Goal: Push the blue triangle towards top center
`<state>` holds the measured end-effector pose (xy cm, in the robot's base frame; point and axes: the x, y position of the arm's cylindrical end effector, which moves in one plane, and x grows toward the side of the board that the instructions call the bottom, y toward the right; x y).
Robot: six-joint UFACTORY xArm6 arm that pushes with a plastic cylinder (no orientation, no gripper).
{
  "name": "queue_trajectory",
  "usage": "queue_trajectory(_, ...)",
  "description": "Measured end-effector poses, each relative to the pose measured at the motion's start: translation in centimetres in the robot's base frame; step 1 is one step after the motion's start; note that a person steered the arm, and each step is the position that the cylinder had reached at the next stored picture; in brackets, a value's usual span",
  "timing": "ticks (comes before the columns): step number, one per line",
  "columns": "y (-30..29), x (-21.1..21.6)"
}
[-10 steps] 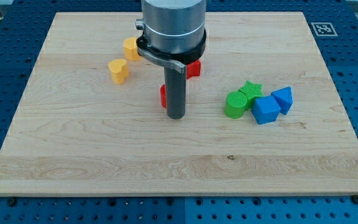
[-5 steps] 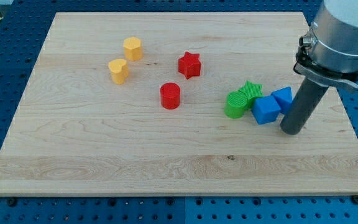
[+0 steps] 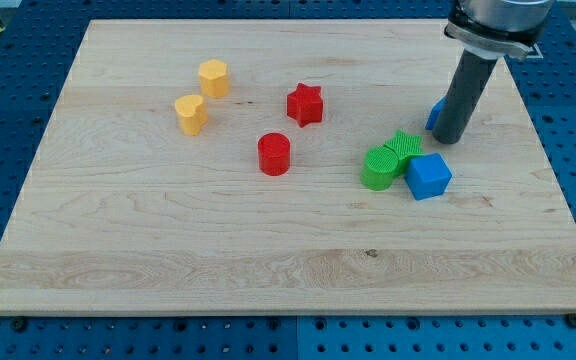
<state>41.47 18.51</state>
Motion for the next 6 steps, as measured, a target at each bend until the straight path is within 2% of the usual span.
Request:
queue_trajectory(2,1.4,-2.9)
queue_trajectory(3,6.5,-0.7)
queue_trajectory(4,9.0,-3.9)
queue_trajectory(5,8.8,-5.0)
queue_trajectory(6,5.6,-5.0)
